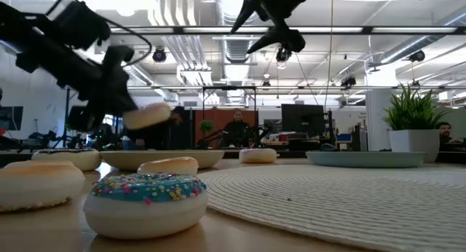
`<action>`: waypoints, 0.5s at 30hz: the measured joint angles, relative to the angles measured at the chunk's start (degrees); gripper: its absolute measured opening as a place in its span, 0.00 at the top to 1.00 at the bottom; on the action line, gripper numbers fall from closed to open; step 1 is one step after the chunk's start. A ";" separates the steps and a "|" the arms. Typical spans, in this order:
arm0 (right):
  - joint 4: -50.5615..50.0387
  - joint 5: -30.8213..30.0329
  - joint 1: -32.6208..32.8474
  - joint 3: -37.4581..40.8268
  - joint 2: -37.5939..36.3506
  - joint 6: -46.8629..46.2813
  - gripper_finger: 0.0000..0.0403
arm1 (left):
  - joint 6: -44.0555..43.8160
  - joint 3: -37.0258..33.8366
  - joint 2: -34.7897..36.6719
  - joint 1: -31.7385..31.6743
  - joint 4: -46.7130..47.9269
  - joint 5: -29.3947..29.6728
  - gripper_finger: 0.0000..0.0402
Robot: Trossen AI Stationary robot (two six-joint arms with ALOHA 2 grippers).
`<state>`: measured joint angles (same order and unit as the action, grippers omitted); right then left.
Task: Pick & Place donuts
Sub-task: Put the large pink donut on the brown plate
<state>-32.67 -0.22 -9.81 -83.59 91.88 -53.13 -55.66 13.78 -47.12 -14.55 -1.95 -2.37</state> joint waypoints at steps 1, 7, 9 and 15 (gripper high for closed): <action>0.29 -0.04 -0.05 0.00 0.01 0.03 0.42 | 0.93 0.00 -1.22 0.01 0.36 0.00 0.99; 1.23 0.31 0.00 0.04 2.78 0.23 0.42 | 3.57 1.89 -9.14 0.01 0.06 -0.04 0.95; 1.73 1.42 -0.01 0.04 3.75 0.23 0.42 | 4.56 3.26 -11.73 0.01 0.40 0.00 0.90; 1.71 3.71 0.05 0.07 6.10 0.20 0.42 | 8.72 8.95 -18.02 -0.01 4.81 0.46 0.69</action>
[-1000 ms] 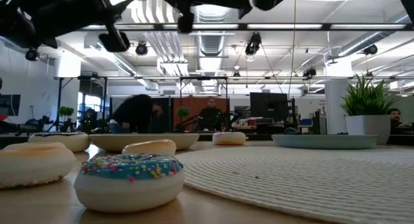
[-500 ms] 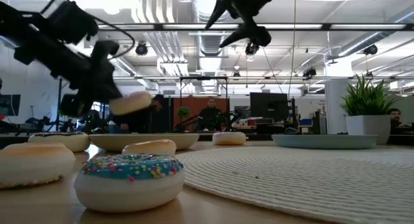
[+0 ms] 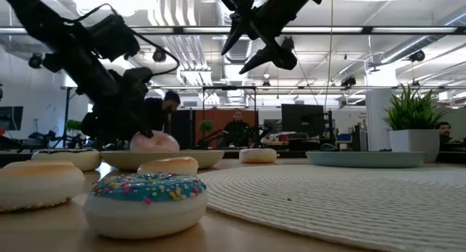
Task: Pick & Place donuts
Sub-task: Put the large pink donut on the brown plate, then put the large black donut on the brown plate
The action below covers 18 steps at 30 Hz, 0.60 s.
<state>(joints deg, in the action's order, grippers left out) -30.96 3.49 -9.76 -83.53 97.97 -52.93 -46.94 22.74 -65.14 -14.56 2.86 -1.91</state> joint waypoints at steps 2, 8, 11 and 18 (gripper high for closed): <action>0.29 0.02 0.02 0.00 0.18 0.00 0.42 | 1.71 2.06 -1.25 0.02 5.20 0.48 0.65; 0.32 -0.50 0.13 0.00 0.10 2.63 0.42 | 8.64 8.71 -0.29 0.41 21.24 6.93 0.61; 0.31 -0.61 0.13 0.00 0.02 4.40 0.42 | 12.31 12.40 2.86 1.23 26.50 11.05 0.61; 0.00 -0.35 0.11 0.00 0.02 9.73 0.42 | 23.48 15.89 11.75 8.72 43.70 11.58 0.61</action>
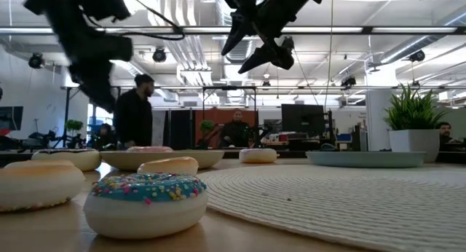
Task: Pick & Place donuts
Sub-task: Put the large black donut on the brown plate
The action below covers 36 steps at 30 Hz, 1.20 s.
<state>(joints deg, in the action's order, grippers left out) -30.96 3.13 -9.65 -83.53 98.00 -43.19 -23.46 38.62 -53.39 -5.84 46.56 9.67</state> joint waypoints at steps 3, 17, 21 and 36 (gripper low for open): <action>-0.21 0.16 0.00 0.00 0.00 1.02 0.42 | 1.20 -1.93 4.10 6.81 3.08 -2.18 0.61; -0.28 -0.13 -0.17 0.04 0.00 2.51 0.42 | -6.59 -4.17 -4.93 34.07 0.55 7.05 0.61; -0.24 -0.13 -0.17 0.04 0.00 2.48 0.42 | -8.62 -4.22 -10.88 33.58 -0.10 10.22 0.61; -0.24 -0.15 -0.15 0.07 0.00 1.69 0.42 | -14.79 -10.70 -15.72 31.77 -13.02 8.37 0.61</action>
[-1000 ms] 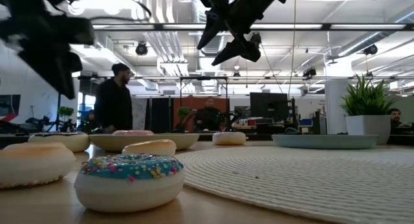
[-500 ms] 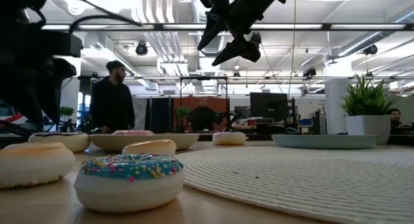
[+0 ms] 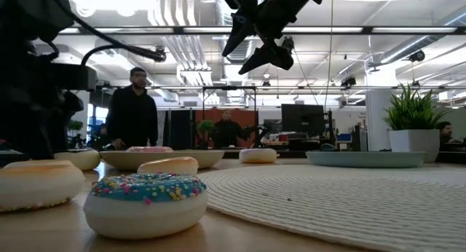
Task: Pick & Place donuts
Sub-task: Put the large black donut on the brown plate
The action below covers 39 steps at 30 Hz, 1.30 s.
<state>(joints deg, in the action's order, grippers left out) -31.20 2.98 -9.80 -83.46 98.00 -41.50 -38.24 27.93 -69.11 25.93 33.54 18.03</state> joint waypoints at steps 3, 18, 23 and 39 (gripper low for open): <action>-0.01 0.01 0.00 0.00 0.00 0.29 0.42 | -1.00 0.22 -1.29 0.00 -0.14 1.25 0.63; -0.26 1.07 0.04 -0.02 -0.33 1.45 0.42 | -4.88 7.67 2.82 -0.09 6.62 7.14 0.99; -2.02 0.53 -0.21 -0.02 -0.57 2.05 0.43 | -2.54 11.64 5.19 -0.44 14.47 9.56 1.00; -12.49 0.22 -3.77 0.63 -0.66 4.73 0.43 | 41.57 11.55 -8.42 -15.02 -17.99 -5.81 1.00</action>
<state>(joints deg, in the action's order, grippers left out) -43.69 3.20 -13.57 -82.83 97.34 -36.77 3.33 39.48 -77.53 10.92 15.54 12.22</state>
